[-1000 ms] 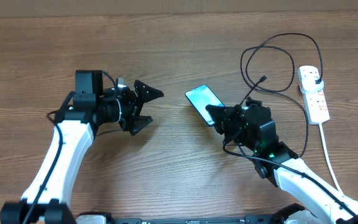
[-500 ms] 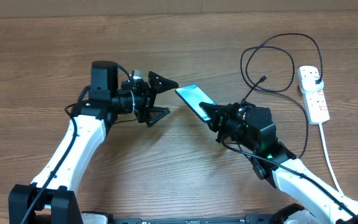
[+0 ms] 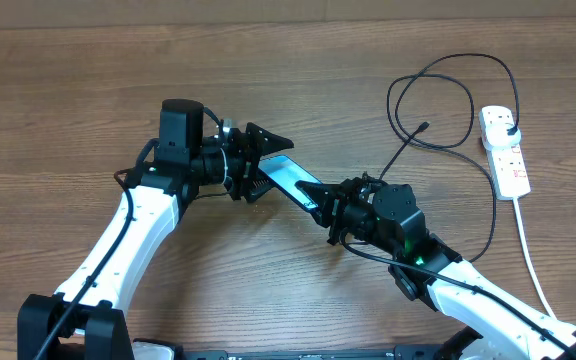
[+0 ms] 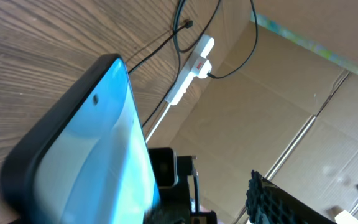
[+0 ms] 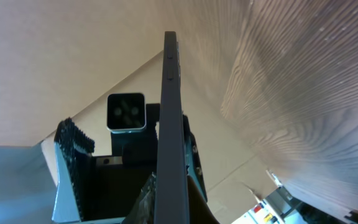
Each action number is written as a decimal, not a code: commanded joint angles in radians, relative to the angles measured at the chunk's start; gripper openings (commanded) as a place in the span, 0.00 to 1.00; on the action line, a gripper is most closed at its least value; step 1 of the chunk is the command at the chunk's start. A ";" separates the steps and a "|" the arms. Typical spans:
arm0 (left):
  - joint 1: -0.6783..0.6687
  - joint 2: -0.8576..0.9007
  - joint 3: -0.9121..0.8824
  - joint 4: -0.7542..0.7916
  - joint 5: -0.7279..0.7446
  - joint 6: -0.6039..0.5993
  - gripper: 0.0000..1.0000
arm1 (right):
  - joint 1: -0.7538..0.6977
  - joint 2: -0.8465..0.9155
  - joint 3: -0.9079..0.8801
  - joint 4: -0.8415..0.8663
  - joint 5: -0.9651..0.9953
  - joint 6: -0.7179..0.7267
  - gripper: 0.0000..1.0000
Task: Plug charger to phone and switch on socket
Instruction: 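Move the left gripper back to the phone's top end, then close the left gripper on the phone top, open the right gripper, then move the right gripper to the black cable and grasp it, then lift the cable's USB-C plug upward with the right gripper, then turn the phone port-down with the left gripper, bring plug closer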
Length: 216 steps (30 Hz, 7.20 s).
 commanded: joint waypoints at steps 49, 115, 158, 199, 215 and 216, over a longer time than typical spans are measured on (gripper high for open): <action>0.129 0.005 -0.001 -0.286 -0.069 0.196 0.04 | 0.055 -0.010 0.029 -0.309 0.358 -0.270 0.82; 0.152 0.005 -0.001 -0.311 -0.025 0.206 0.07 | -0.430 0.669 0.878 -1.178 0.575 -1.165 0.70; 0.153 0.005 -0.001 -0.312 -0.043 0.241 0.13 | -0.197 0.590 0.816 -1.439 0.497 -1.329 0.18; 0.154 0.006 -0.001 -0.312 -0.035 0.407 0.04 | -0.346 0.591 0.685 -1.289 0.447 -1.197 0.79; 0.154 0.006 -0.001 -0.312 0.010 0.407 0.04 | -0.346 0.591 0.621 -1.196 0.413 -1.198 0.47; 0.154 0.006 -0.001 -0.312 0.010 0.407 0.04 | -0.346 0.591 0.621 -1.194 0.413 -1.198 0.44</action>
